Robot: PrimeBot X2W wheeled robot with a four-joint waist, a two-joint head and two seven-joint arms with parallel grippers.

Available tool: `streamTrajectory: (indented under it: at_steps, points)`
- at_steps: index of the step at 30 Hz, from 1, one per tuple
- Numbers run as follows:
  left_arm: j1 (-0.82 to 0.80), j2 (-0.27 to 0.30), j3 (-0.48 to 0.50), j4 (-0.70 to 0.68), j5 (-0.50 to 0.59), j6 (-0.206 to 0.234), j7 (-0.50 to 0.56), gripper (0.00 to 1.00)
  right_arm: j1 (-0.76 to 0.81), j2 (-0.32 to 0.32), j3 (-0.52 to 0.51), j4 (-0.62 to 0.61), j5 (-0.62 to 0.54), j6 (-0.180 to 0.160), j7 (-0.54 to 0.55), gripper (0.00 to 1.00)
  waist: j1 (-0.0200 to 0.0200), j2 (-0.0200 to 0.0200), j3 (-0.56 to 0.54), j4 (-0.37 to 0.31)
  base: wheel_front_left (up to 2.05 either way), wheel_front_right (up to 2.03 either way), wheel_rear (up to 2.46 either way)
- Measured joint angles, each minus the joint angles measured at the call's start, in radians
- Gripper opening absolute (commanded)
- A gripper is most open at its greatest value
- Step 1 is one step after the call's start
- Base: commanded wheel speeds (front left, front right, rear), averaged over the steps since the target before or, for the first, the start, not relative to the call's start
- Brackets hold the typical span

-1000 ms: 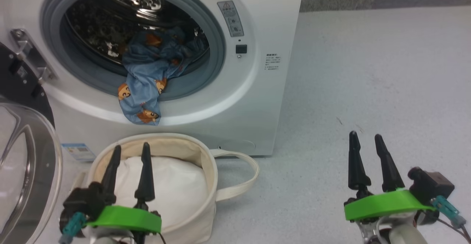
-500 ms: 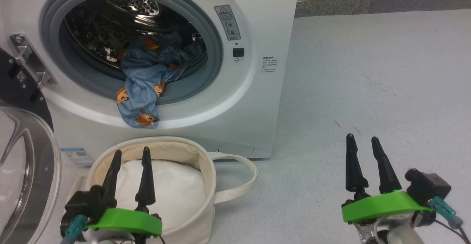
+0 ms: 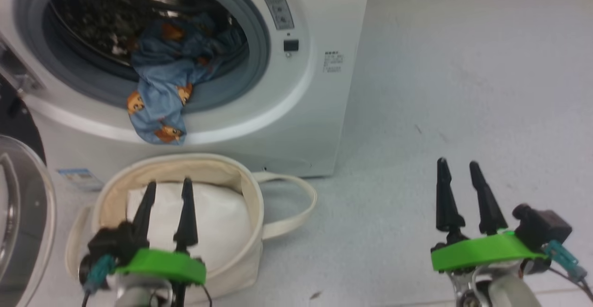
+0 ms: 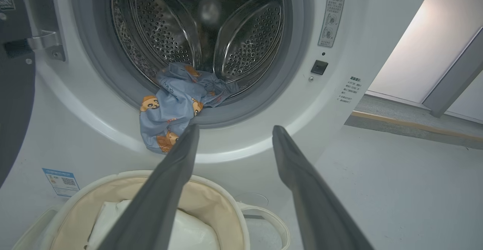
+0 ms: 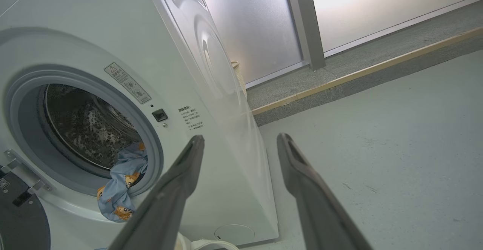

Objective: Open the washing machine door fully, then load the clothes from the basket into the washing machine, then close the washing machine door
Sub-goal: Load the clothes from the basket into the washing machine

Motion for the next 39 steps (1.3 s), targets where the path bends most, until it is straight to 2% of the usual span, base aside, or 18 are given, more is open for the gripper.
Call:
streamTrajectory:
  at_steps: [4, 9, 17, 22, 26, 31, 34, 39]
  points:
    - [-0.118, -0.001, 0.005, 0.071, 0.044, -0.005, 0.000, 1.00, -0.036, 0.000, -0.006, -0.012, 0.000, 0.000, 0.000, 1.00, 0.0001, 0.0000, 0.064, -0.005, 0.00, 0.00, 0.00]
    - [-0.296, 0.003, 0.030, 0.262, 0.083, -0.019, 0.000, 1.00, -0.085, 0.000, 0.006, -0.028, 0.009, 0.000, 0.000, 1.00, 0.0002, 0.0000, 0.155, -0.012, 0.00, 0.00, 0.00]
    - [-0.641, 0.054, 0.070, 0.488, 0.127, -0.011, 0.000, 1.00, -0.185, 0.000, 0.011, -0.051, 0.019, 0.000, 0.000, 1.00, 0.0004, -0.0001, 0.319, -0.026, 0.00, 0.00, 0.00]
    - [-0.802, 0.077, 0.079, 0.627, 0.143, 0.009, 0.000, 1.00, -0.235, 0.000, 0.017, -0.056, 0.026, 0.000, 0.000, 1.00, 0.0005, -0.0001, 0.401, -0.038, 0.00, 0.00, 0.00]
    - [-0.876, 0.100, 0.050, 0.739, 0.187, 0.028, 0.000, 1.00, -0.248, 0.000, 0.023, -0.055, 0.035, 0.000, 0.000, 1.00, 0.0001, -0.0001, 0.428, -0.057, 0.00, 0.00, 0.00]
    - [-0.964, 0.119, 0.015, 0.853, 0.230, 0.082, 0.000, 1.00, -0.248, 0.000, 0.027, -0.055, 0.044, 0.000, 0.000, 1.00, 0.0000, -0.0001, 0.439, -0.075, 0.00, 0.00, 0.00]
    - [-1.012, 0.132, 0.001, 0.909, 0.249, 0.098, 0.003, 1.00, -0.248, 0.000, 0.029, -0.055, 0.052, 0.000, 0.000, 1.00, 0.0000, -0.0001, 0.443, -0.084, 0.00, 0.00, 0.00]
    - [-1.067, 0.152, -0.022, 0.957, 0.271, 0.143, 0.029, 1.00, -0.255, 0.000, 0.030, -0.056, 0.053, 0.000, 0.000, 1.00, 0.0000, -0.0001, 0.460, -0.092, 0.00, 0.00, 0.00]
